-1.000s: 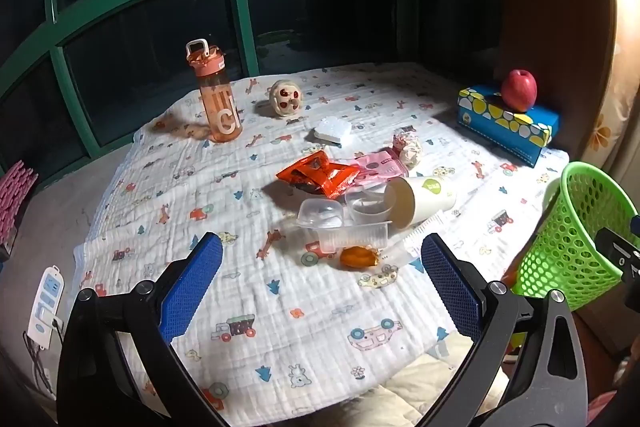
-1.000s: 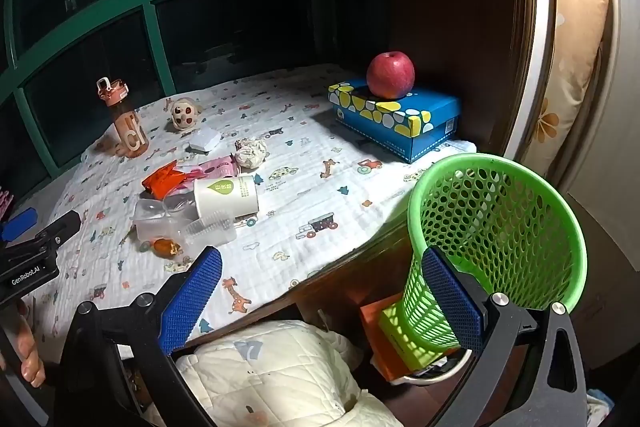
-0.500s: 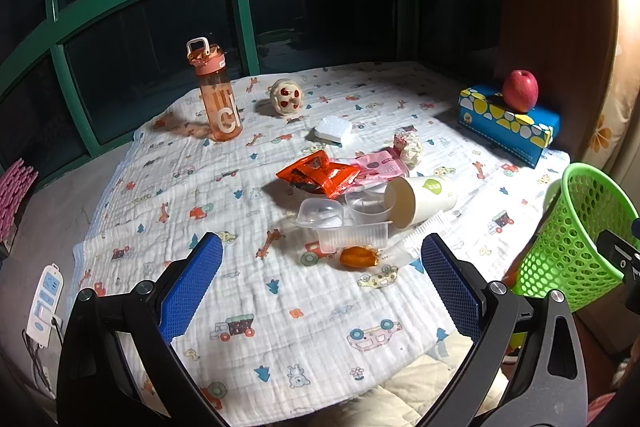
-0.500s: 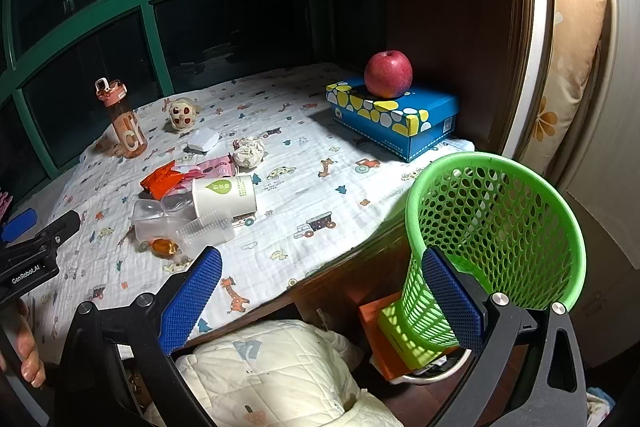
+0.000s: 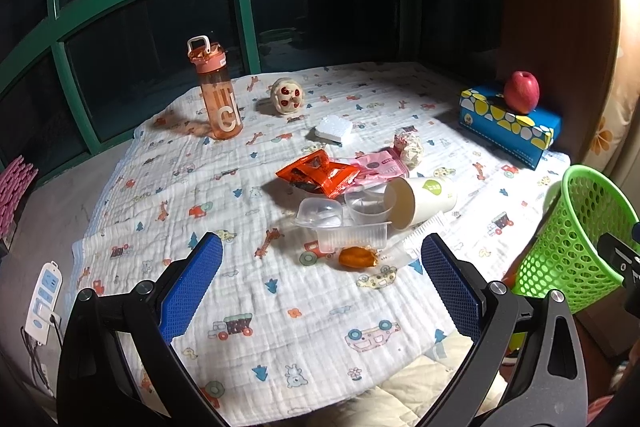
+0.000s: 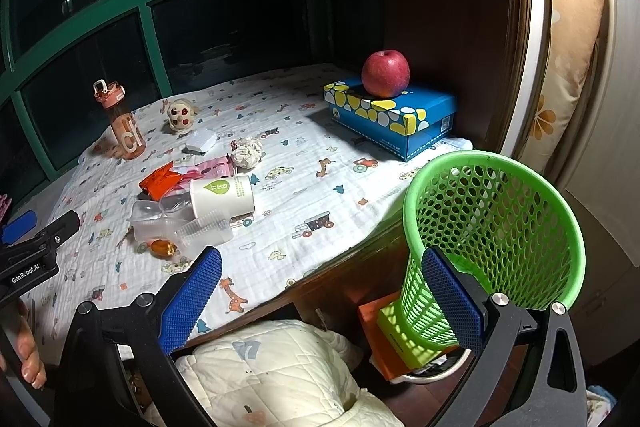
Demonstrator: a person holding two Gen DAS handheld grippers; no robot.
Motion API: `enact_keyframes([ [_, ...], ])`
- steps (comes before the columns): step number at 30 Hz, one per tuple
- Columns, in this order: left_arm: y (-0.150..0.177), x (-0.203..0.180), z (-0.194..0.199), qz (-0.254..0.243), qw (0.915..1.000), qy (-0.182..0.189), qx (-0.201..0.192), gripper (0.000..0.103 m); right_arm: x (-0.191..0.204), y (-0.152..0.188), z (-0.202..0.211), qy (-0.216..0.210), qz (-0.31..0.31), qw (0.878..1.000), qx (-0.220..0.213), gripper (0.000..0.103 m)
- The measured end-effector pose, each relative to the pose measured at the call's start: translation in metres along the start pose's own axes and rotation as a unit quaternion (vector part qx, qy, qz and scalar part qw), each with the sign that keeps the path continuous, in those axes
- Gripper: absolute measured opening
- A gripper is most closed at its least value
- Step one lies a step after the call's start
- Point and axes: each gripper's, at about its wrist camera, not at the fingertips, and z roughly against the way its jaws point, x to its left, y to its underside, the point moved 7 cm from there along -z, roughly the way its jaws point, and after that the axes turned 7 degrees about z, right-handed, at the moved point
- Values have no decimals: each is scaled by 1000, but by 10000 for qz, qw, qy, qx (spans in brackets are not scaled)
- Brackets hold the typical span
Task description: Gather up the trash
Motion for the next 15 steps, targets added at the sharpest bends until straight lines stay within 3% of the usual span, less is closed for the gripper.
enact_keyframes([
  [15, 1, -2, -1, 13, 10000, 10, 16, 98, -3, 2, -1, 15, -41, 10000, 28, 97],
])
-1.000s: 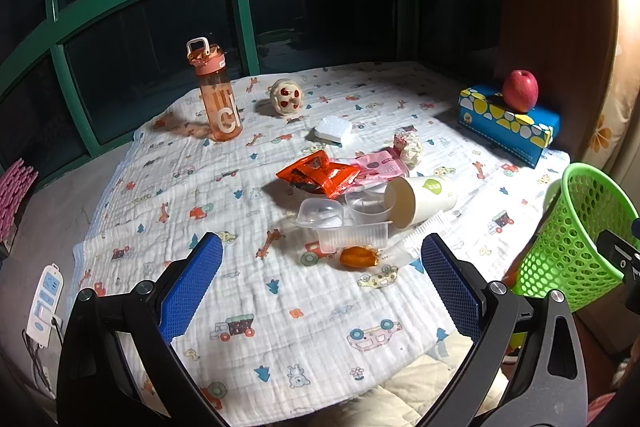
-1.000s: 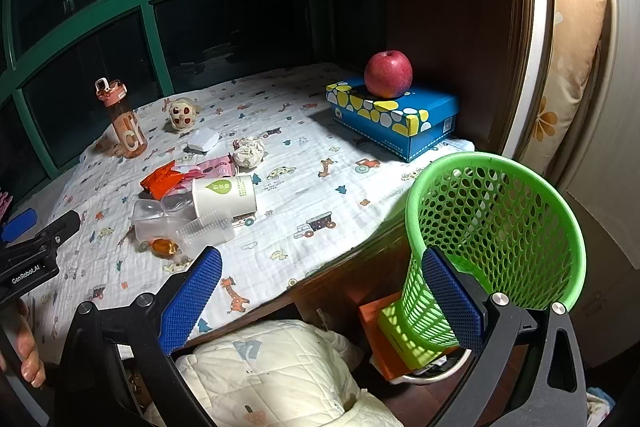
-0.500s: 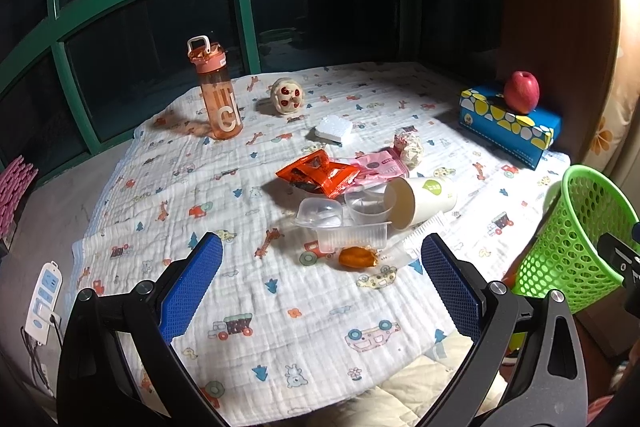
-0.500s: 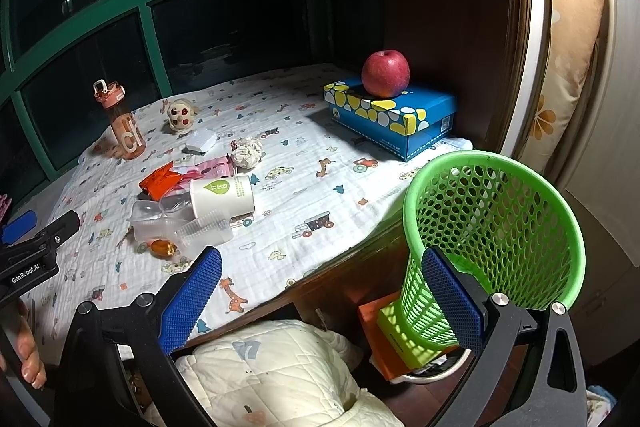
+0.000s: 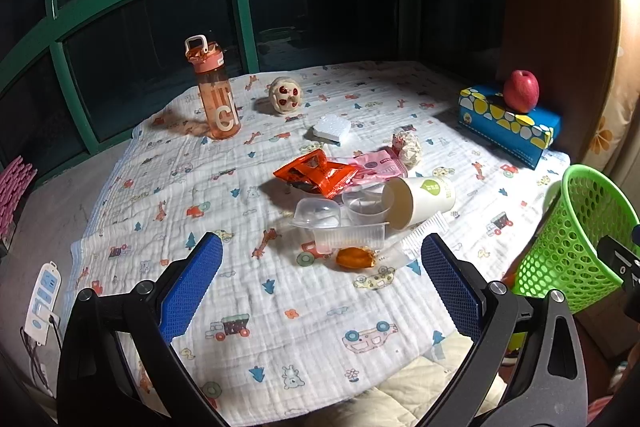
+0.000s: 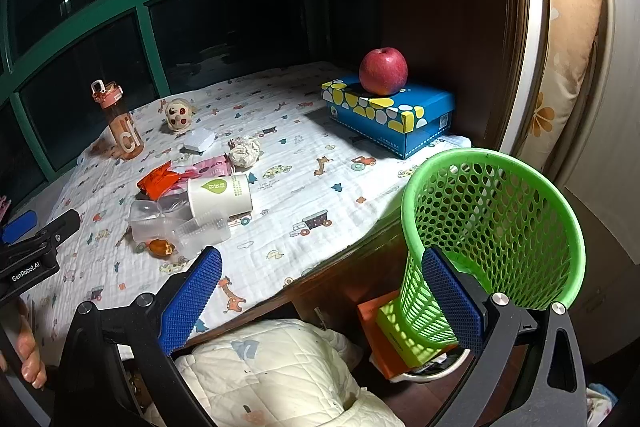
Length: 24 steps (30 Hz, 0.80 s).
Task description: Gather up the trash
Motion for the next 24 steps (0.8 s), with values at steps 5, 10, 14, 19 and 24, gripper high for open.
enact_keyframes([
  [5, 0, 0, 0, 12, 10000, 2, 6, 98, 0, 0, -1, 3, 13, 10000, -5, 97],
  [10, 0, 0, -1, 0, 10000, 4, 12, 98, 1, 0, -2, -1, 17, 10000, -3, 97],
  [14, 0, -1, -2, 7, 10000, -13, 23, 98, 1, 1, -2, 2, 14, 10000, -5, 97],
  [19, -1, -1, -3, -16, 10000, -22, 14, 98, 1, 1, -4, -1, -13, 10000, 1, 97],
  [24, -1, -1, -7, -6, 10000, -32, 42, 98, 1, 0, -6, 3, -8, 10000, 2, 97],
])
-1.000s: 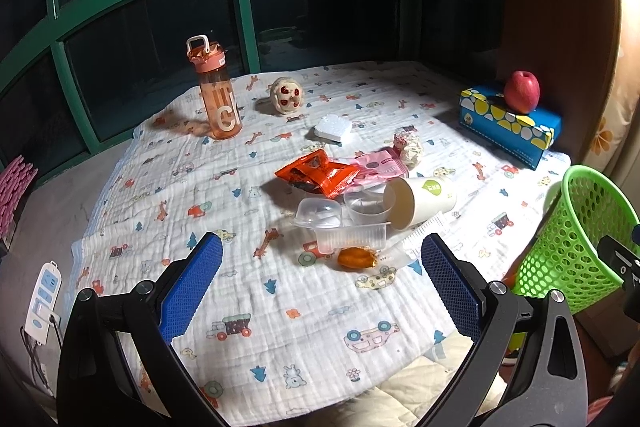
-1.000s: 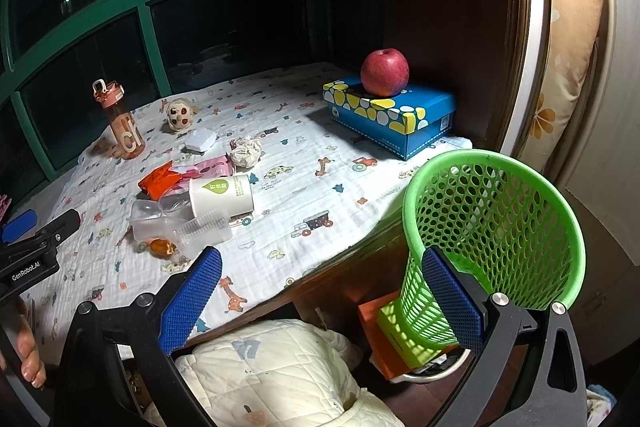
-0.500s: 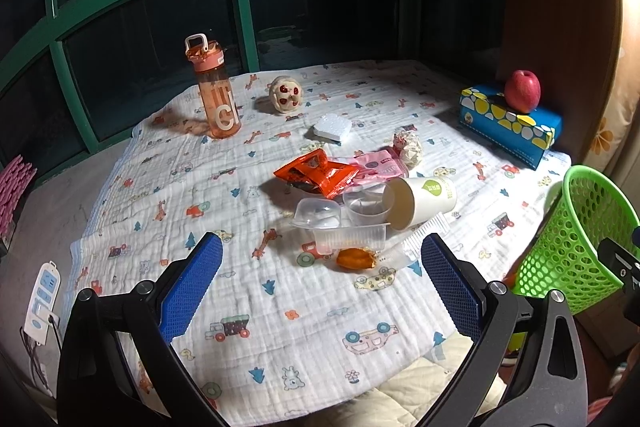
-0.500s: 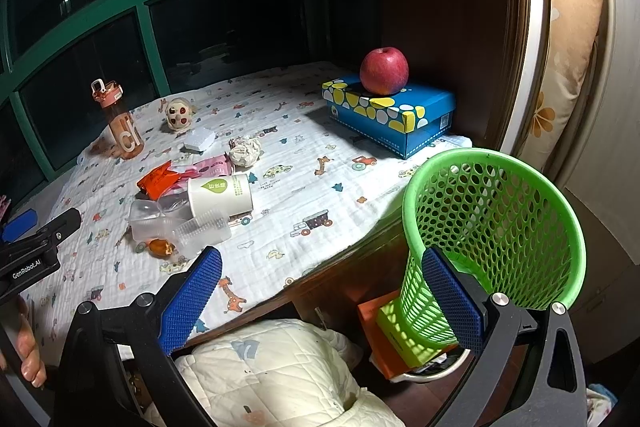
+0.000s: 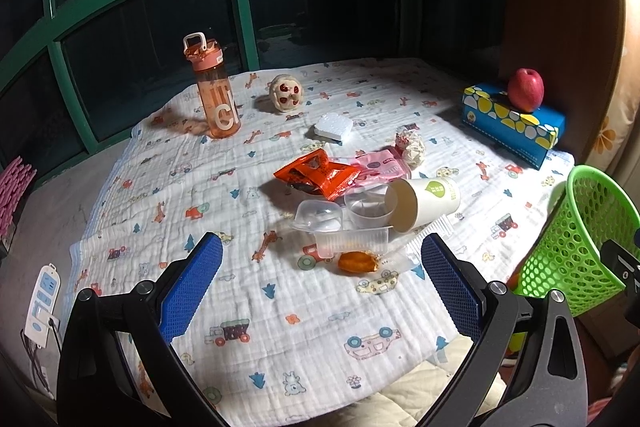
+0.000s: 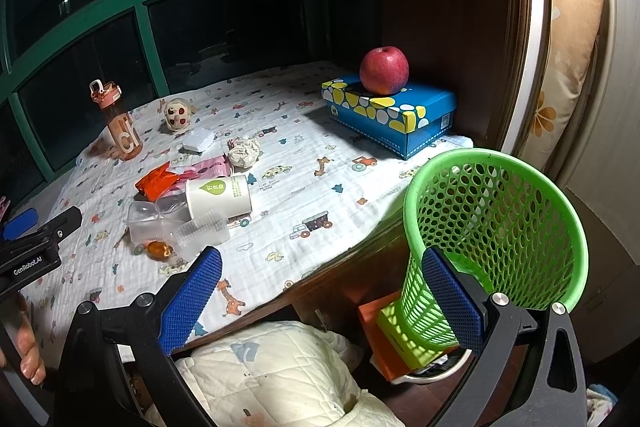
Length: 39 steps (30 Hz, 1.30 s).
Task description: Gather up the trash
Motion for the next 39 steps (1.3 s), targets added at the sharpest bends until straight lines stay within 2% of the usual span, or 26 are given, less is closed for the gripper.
enact_keyframes([
  [23, -18, 2, -29, 22, 9998, -64, 169, 98, -2, -9, -22, -4, 73, 9999, 93, 97],
  [39, -36, 16, -48, 95, 9997, -181, 151, 98, 7, -24, -47, -85, 284, 9994, 150, 97],
])
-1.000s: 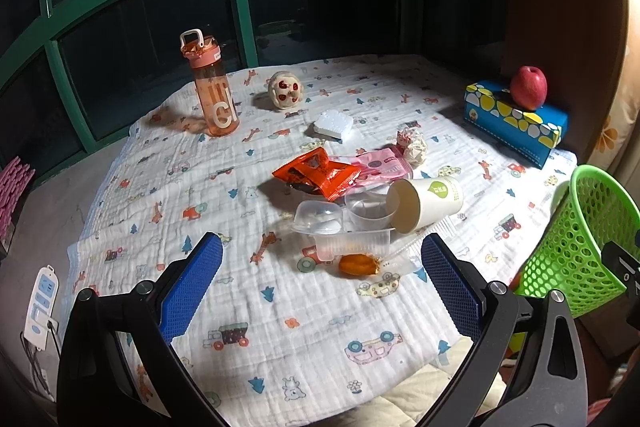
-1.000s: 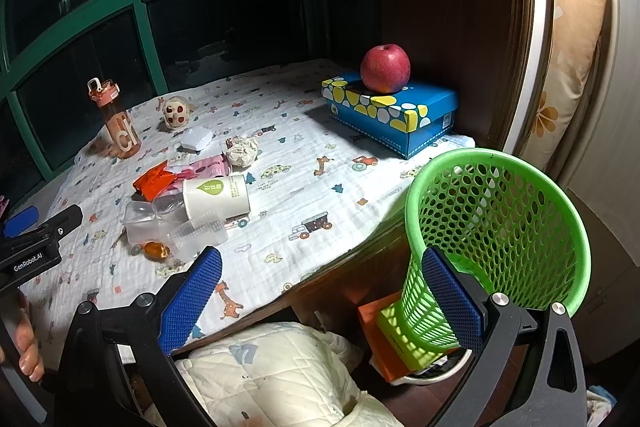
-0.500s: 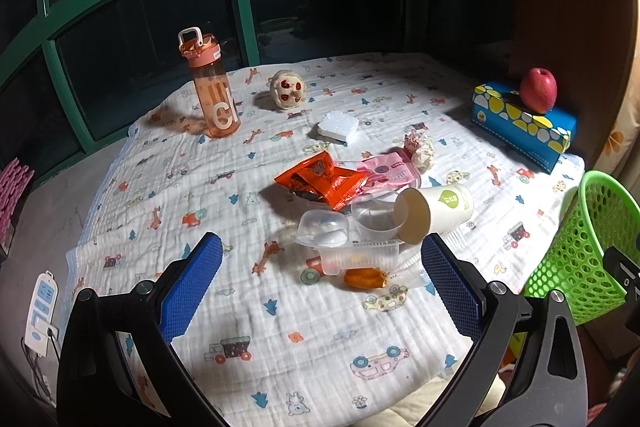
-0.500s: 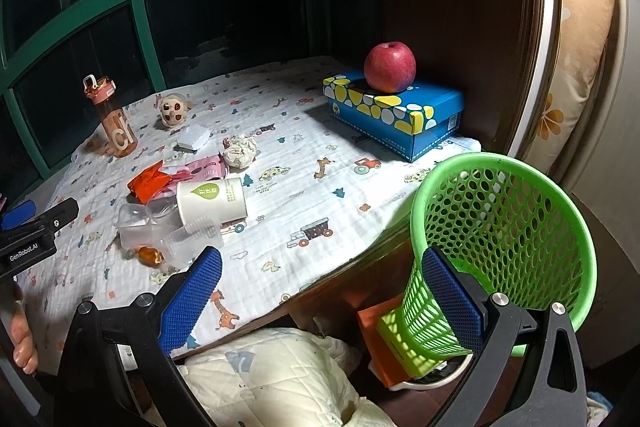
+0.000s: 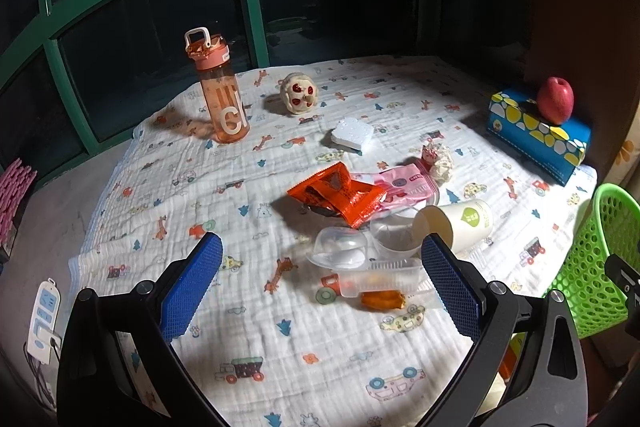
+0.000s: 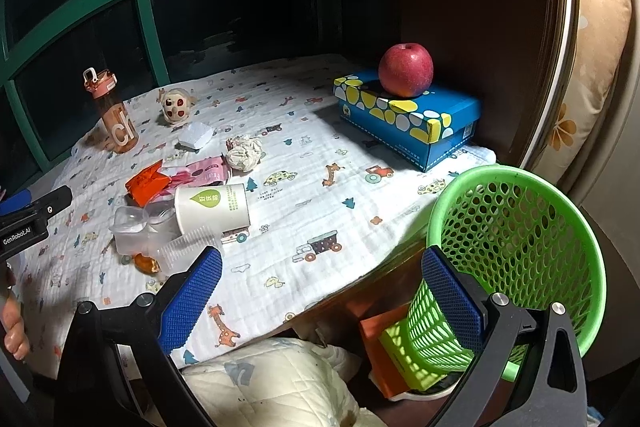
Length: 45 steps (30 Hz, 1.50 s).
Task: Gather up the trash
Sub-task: 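Move both tools forward toward the pile of plastic trash, then grasp the orange snack wrapper with the left tool while the right tool grasps the clear plastic tray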
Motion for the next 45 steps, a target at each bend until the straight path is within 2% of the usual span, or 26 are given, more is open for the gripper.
enact_keyframes([
  [7, -9, 14, -10, 84, 9999, -106, -14, 98, 18, -9, -19, -225, 158, 9996, 48, 97],
  [14, -16, 38, -25, 260, 9993, -249, 41, 98, 48, -12, -38, -624, 396, 9972, 150, 97],
  [25, -16, 70, -47, 511, 9975, -445, 197, 98, 100, 2, -74, -1276, 867, 9870, 457, 97],
  [38, -10, 73, -67, 485, 9971, -429, 406, 98, 138, 15, -115, -1553, 1467, 9739, 763, 96],
  [45, -8, 65, -81, 333, 9976, -179, 574, 98, 149, 18, -130, -1612, 1676, 9691, 817, 93],
])
